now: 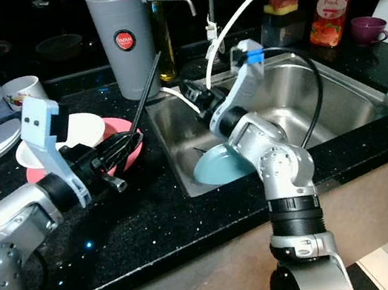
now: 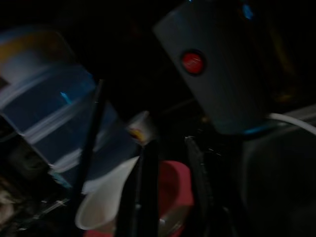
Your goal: Kitchen organization
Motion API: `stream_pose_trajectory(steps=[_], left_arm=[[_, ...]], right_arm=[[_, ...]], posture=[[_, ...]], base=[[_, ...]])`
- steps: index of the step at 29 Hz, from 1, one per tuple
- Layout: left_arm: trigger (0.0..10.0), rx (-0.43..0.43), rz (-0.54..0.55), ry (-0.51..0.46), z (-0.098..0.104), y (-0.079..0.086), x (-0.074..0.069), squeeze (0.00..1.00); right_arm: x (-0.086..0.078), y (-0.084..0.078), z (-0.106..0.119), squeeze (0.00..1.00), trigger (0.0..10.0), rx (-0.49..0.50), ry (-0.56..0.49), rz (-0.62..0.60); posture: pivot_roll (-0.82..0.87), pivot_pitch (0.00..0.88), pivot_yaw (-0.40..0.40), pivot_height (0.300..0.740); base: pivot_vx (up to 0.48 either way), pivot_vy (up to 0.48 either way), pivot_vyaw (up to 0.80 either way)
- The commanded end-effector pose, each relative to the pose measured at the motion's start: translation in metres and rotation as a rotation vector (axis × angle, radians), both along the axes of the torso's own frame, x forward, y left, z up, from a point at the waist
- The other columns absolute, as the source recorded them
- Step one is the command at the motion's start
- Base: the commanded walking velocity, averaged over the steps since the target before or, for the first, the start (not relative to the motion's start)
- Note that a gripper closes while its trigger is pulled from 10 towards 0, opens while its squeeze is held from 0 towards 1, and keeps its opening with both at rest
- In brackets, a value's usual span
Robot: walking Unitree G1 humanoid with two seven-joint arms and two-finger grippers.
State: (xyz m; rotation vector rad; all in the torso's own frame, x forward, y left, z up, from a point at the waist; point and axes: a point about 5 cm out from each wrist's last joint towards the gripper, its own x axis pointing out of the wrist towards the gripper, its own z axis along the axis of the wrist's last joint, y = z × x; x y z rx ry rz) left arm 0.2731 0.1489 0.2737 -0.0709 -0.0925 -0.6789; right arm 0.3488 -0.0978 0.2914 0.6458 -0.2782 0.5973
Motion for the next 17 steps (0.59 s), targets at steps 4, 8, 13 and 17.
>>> stream_pose_trajectory(steps=[4, 8, 13, 17], left_arm=[[0.0, -0.097, -0.048, 0.033, -0.005, -0.002, -0.002, 0.0], [0.0, -0.265, -0.117, 0.068, -0.005, -0.004, -0.004, 0.0], [0.0, -0.326, -0.151, 0.084, -0.009, -0.005, -0.006, 0.0], [0.0, -0.341, -0.169, 0.096, -0.01, -0.006, -0.006, 0.0]], right_arm=[[-0.009, 0.004, 0.005, 1.0, 10.0, 0.051, -0.035, 0.06], [-0.014, 0.011, 0.009, 1.0, 10.0, 0.082, -0.044, 0.123], [-0.019, 0.015, 0.012, 0.0, 10.0, 0.092, -0.048, 0.16], [-0.023, 0.017, 0.016, 0.0, 10.0, 0.102, -0.065, 0.19]], posture=[[-0.03, 0.028, -0.007, 0.74], [-0.03, 0.033, -0.005, 0.74], [-0.03, 0.034, -0.005, 0.74], [-0.03, 0.037, 0.0, 0.74]], base=[[0.0, 0.0, 0.0], [0.0, 0.0, 0.0], [0.0, 0.0, 0.0], [0.0, 0.0, 0.0]])
